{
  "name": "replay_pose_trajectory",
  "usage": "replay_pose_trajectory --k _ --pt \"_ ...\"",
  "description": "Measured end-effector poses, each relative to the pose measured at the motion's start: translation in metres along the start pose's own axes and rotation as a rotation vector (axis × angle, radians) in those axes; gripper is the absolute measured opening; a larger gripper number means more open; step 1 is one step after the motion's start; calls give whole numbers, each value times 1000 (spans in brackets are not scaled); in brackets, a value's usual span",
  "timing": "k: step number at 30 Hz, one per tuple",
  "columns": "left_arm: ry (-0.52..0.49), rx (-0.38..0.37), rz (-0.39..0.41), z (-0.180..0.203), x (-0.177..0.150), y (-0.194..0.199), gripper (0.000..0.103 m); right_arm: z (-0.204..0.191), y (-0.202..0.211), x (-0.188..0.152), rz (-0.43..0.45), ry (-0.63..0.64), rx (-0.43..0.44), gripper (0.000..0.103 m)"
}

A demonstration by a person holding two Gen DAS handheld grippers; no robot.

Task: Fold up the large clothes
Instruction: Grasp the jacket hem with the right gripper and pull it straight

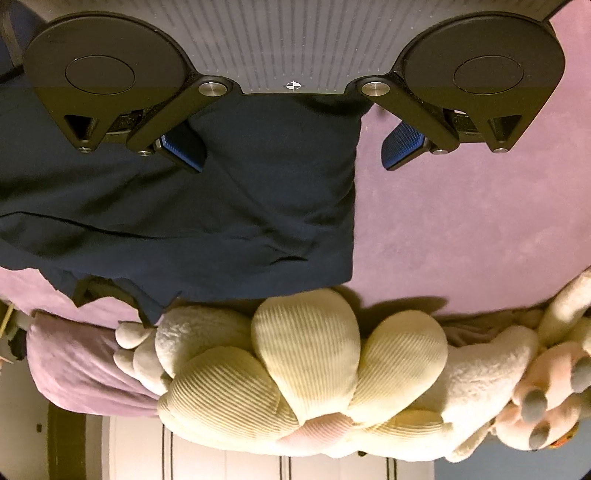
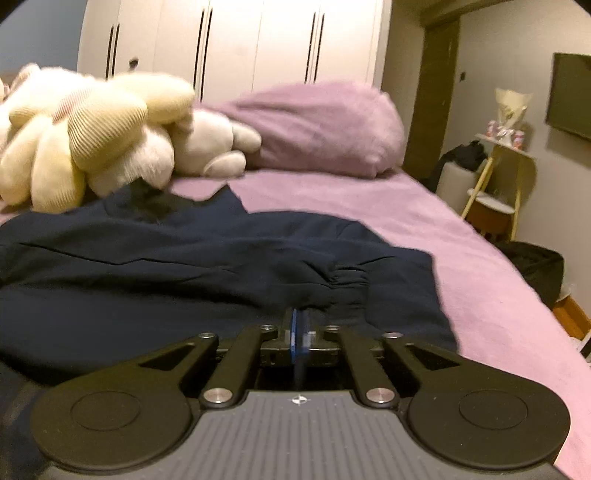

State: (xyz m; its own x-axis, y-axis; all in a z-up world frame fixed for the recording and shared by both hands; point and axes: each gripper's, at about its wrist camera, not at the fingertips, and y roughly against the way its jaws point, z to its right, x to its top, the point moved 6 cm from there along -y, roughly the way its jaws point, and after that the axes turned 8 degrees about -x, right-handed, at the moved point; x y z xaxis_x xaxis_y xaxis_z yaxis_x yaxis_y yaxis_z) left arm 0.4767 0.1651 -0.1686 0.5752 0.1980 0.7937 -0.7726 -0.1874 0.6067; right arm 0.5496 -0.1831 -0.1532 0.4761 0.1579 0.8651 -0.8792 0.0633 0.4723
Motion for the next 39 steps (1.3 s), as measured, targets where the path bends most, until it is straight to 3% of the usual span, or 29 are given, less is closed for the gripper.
replay_pose_trajectory --k 5,14,18,20,22,24,28,30,32,34,37,39 --pt "49 -8 -26 -4 -3 -3 103 9 -3 -19 -37 8 -2 11" --pt "-10 63 -68 0 0 5 103 -6 -17 -21 -47 100 -47 12" --pt "-24 74 -61 -9 7 26 103 -9 -11 -18 -56 146 -64 13" --pt "-9 37 -44 -17 5 47 103 -5 0 -15 -66 130 -71 23" --pt "-7 -35 -49 -27 -7 76 103 9 22 -15 -84 56 -56 30" --pt "-19 -90 -65 -41 -27 110 103 36 55 -27 -111 -58 -11 30" --pt "-5 -132 -141 -77 -84 178 103 96 120 -75 -209 -203 43 35" --pt "57 -130 -182 -95 -115 208 103 128 155 -104 -268 -277 55 39" --pt "134 -135 -214 -108 -142 230 103 151 186 -129 -307 -340 61 55" --pt "221 -166 -242 -116 -166 245 103 169 216 -153 -338 -398 62 64" --pt "304 -211 -259 -117 -185 260 103 182 239 -182 -383 -483 75 66" --pt "303 -251 -251 -113 -188 268 103 187 246 -196 -417 -529 87 66"
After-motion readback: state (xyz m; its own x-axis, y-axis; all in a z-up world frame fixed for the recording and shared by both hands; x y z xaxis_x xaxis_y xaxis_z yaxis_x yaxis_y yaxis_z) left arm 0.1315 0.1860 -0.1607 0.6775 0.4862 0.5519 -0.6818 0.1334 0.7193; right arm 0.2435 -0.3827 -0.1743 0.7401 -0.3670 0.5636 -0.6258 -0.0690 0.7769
